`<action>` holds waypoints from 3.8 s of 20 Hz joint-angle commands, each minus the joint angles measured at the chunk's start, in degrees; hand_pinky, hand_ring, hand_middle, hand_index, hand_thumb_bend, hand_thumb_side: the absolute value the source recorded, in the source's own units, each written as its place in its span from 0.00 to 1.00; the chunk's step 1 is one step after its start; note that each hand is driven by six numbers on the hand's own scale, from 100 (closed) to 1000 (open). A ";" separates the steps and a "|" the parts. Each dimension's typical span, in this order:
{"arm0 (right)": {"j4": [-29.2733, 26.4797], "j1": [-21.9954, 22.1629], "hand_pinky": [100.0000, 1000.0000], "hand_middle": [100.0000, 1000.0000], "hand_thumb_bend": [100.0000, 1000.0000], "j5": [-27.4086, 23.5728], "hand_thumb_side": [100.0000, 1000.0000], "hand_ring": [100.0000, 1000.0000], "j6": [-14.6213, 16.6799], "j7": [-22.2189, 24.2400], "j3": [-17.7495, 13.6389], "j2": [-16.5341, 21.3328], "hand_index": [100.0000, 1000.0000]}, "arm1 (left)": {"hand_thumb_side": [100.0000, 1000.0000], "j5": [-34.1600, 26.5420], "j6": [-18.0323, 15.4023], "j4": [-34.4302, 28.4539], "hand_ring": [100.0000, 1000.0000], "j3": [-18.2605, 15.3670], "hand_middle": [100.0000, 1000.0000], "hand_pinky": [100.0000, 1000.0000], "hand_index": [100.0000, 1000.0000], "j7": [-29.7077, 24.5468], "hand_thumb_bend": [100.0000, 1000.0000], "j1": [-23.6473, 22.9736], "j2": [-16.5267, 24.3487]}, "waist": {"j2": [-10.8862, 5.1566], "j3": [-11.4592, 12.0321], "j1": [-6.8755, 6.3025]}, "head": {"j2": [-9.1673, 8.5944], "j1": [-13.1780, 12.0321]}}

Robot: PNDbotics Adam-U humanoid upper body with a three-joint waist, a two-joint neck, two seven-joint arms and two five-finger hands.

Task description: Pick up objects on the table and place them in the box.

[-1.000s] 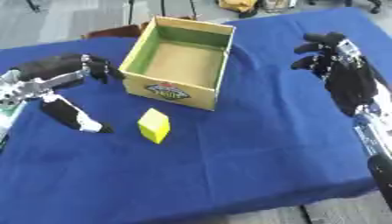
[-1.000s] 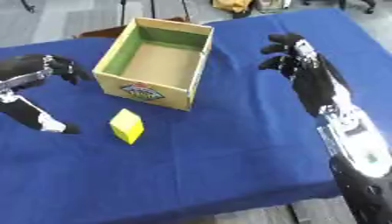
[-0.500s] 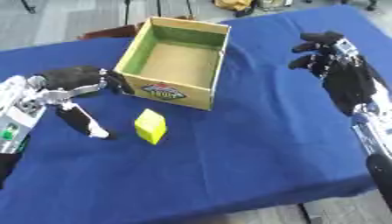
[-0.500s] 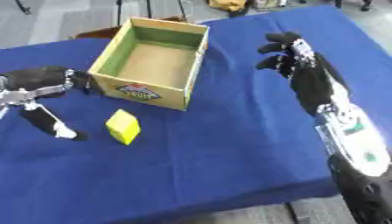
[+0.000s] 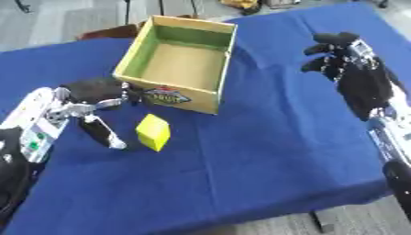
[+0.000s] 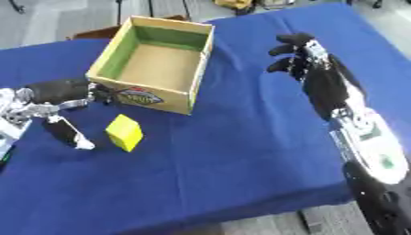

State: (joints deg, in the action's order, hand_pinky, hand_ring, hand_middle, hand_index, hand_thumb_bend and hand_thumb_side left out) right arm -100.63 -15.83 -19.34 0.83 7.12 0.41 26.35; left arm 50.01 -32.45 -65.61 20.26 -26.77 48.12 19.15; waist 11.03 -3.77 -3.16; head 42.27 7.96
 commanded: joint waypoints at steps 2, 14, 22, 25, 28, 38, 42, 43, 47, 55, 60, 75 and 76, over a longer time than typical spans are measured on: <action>-0.57 -1.00 0.81 0.65 0.00 -0.13 0.89 0.58 0.03 0.43 -0.01 0.95 0.84 | 0.18 2.32 -0.72 0.67 0.67 -1.11 0.70 0.69 0.83 2.64 0.57 2.06 -0.53 | -0.62 -0.43 0.10 | -0.28 -0.22; -0.51 -1.04 0.81 0.65 0.00 -0.13 0.89 0.58 0.00 0.67 0.11 0.85 0.84 | 0.18 2.70 -3.24 2.53 0.67 -1.06 0.70 0.71 0.83 2.96 0.54 2.85 -2.55 | -0.59 -1.54 -0.09 | -0.44 -0.25; -0.45 -0.95 0.81 0.65 0.00 -0.06 0.89 0.58 -0.07 0.77 0.14 0.79 0.84 | 0.20 0.30 -4.65 3.65 0.62 -0.79 0.64 0.67 0.81 -1.35 0.49 2.72 -3.14 | -0.55 -1.83 -0.28 | -0.53 -0.19; -0.41 -0.91 0.81 0.65 0.00 -0.02 0.89 0.58 -0.08 0.78 0.12 0.77 0.84 | 0.20 -0.15 -4.62 3.98 0.58 -0.82 0.60 0.64 0.78 -2.88 0.47 2.60 -3.23 | -0.52 -1.91 -0.35 | -0.52 -0.11; -0.39 -0.90 0.81 0.65 0.00 0.02 0.88 0.58 -0.10 0.82 0.13 0.74 0.84 | 0.18 -0.34 -4.59 4.19 0.55 -0.76 0.55 0.60 0.75 -4.38 0.47 2.54 -3.22 | -0.49 -1.91 -0.38 | -0.51 -0.07; -0.22 -0.77 0.81 0.65 0.00 0.27 0.89 0.58 -0.10 0.87 0.09 0.60 0.84 | 0.11 -1.93 -4.53 5.11 0.19 -1.31 0.20 0.21 0.39 -0.28 0.34 1.80 -3.73 | -0.46 -1.95 -0.31 | -0.45 0.11; -0.18 -0.68 0.81 0.66 0.00 0.29 0.89 0.58 -0.06 0.87 0.03 0.48 0.84 | 0.11 -3.41 -4.35 4.83 0.08 -1.50 0.09 0.10 0.28 0.81 0.34 1.54 -2.79 | -0.63 -1.95 -0.21 | -0.38 0.25; -0.16 -0.62 0.81 0.66 0.00 0.28 0.89 0.58 -0.05 0.84 -0.01 0.49 0.84 | 0.10 -4.02 -4.22 4.32 0.07 -1.48 0.08 0.08 0.27 0.11 0.36 1.61 -2.13 | -0.71 -1.91 -0.19 | -0.35 0.31; -0.02 -0.37 0.81 0.66 0.00 0.32 0.89 0.58 -0.04 0.80 -0.06 0.55 0.84 | 0.07 -7.66 -2.52 0.48 0.06 -2.70 0.06 0.06 0.25 -5.21 0.39 2.89 1.40 | -0.98 -1.75 -0.26 | -0.20 0.54; 0.05 -0.78 0.81 0.66 0.00 0.35 0.90 0.58 -0.22 1.48 0.65 0.78 0.84 | 0.06 -8.55 4.60 -0.81 0.08 -8.48 0.09 0.09 0.28 -2.90 0.38 7.37 4.16 | -0.97 -3.11 -0.76 | -0.49 -0.11; 0.00 -1.97 0.81 0.66 0.00 0.57 0.90 0.58 -0.53 2.77 1.96 0.78 0.84 | 0.05 -0.99 8.64 4.04 0.10 -10.94 0.12 0.12 0.31 6.33 0.38 9.55 2.01 | -0.39 -5.51 -1.49 | -1.20 -1.42; -0.32 -5.47 0.81 0.66 0.00 2.22 0.91 0.58 -1.53 6.50 5.20 -1.13 0.84 | 0.58 6.39 14.58 19.33 0.60 -16.42 0.65 0.65 0.78 17.68 0.86 11.14 -0.59 | 1.15 -13.74 -4.75 | -4.01 -5.55; -0.31 -5.46 0.81 0.66 0.00 2.27 0.91 0.58 -1.52 6.53 5.19 -1.16 0.84 | 0.66 6.35 14.70 19.38 0.70 -16.54 0.73 0.73 0.84 17.89 0.99 11.13 -0.52 | 1.15 -13.89 -4.79 | -4.08 -5.61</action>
State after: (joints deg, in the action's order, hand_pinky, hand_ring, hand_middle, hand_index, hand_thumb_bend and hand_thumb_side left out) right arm -99.99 -20.43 -17.37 -0.78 13.39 5.71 24.83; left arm 56.83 -17.82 -45.98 4.66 -9.19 58.02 17.64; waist 13.06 -17.70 -8.43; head 38.85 2.60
